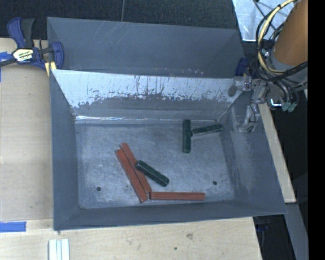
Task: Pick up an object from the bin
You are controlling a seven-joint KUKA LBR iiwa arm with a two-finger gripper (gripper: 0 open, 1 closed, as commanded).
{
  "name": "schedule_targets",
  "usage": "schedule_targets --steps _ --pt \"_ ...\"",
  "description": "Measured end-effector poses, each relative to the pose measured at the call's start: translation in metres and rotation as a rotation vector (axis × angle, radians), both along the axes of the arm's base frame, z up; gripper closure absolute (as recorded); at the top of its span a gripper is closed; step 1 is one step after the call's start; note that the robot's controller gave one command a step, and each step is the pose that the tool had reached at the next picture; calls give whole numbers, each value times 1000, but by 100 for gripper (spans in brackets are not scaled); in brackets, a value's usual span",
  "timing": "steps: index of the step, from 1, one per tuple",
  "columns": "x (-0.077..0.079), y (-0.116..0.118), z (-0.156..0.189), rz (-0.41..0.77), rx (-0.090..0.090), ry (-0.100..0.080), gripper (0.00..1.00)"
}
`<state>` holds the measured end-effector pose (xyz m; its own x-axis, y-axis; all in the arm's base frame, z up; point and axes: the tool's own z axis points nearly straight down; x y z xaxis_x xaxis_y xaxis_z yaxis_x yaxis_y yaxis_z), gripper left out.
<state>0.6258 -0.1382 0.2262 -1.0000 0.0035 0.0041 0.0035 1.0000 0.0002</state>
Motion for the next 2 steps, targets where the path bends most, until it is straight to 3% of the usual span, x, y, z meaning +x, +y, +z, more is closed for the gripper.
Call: schedule_targets --steps 1,2 --pt "-21 108 -99 210 4 -1 0" --pt "-24 81 -155 552 2 -2 0"
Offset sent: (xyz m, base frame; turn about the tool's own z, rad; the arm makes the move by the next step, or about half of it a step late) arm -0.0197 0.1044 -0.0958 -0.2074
